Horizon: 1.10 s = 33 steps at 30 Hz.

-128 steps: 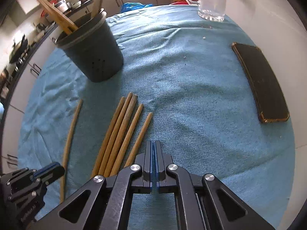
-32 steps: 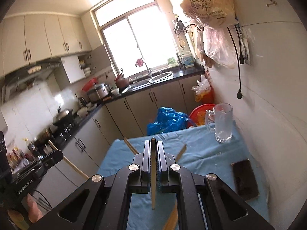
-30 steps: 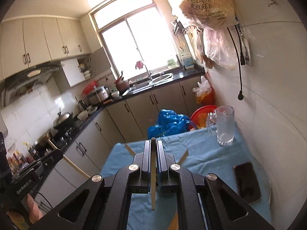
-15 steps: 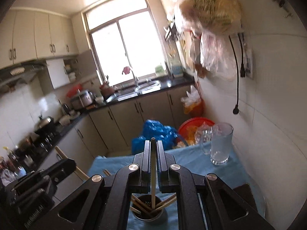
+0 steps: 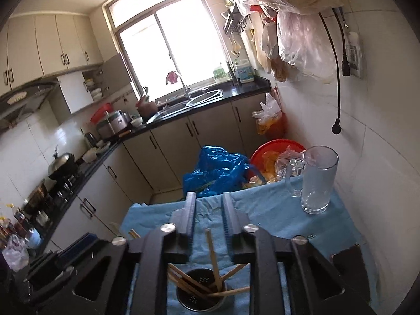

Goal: Organize utensils
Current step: 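Lower both chopsticks into the black holder and open both tools, then move both tools back down over the loose chopsticks on the towel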

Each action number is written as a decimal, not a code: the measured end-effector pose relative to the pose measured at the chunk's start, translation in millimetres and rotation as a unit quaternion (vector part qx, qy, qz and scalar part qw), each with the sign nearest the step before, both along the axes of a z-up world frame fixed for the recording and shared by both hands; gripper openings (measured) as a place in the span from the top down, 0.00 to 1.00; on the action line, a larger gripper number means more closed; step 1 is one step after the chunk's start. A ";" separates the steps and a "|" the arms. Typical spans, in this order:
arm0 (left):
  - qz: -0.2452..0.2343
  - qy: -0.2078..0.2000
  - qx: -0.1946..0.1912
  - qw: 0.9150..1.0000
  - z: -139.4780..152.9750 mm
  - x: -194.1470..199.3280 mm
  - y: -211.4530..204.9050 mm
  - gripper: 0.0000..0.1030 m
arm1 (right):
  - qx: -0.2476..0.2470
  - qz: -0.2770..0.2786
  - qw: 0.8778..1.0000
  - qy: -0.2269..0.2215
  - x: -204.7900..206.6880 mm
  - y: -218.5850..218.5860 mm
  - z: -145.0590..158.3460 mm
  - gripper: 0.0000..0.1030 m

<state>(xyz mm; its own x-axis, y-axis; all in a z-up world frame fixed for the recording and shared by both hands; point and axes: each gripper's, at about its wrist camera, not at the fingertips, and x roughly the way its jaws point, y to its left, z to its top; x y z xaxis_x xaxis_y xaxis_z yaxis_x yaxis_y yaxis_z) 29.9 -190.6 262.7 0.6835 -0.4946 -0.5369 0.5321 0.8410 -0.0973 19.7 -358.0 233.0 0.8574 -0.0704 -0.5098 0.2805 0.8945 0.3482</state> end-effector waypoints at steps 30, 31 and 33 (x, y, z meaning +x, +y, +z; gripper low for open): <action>-0.056 0.142 0.101 0.983 -170.1 -131.2 67.9 0.57 | -0.048 0.062 0.974 0.213 -219.3 22.9 -130.5 0.42; -0.063 0.145 0.107 0.982 -177.0 -133.7 61.9 0.57 | -0.048 0.065 0.972 0.221 -226.1 22.4 -137.9 0.42; -0.082 0.157 0.120 0.977 -193.7 -138.8 44.9 0.57 | -0.023 0.066 0.972 0.226 -240.0 18.7 -154.5 0.42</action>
<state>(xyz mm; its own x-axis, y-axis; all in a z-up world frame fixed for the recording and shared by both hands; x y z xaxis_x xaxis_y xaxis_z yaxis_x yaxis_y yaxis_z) -108.8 -145.7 69.0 0.3891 -0.4182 -0.8208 0.6372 0.7657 -0.0880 -220.3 -339.3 78.4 0.5495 -0.0060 -0.8355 0.2771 0.9447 0.1754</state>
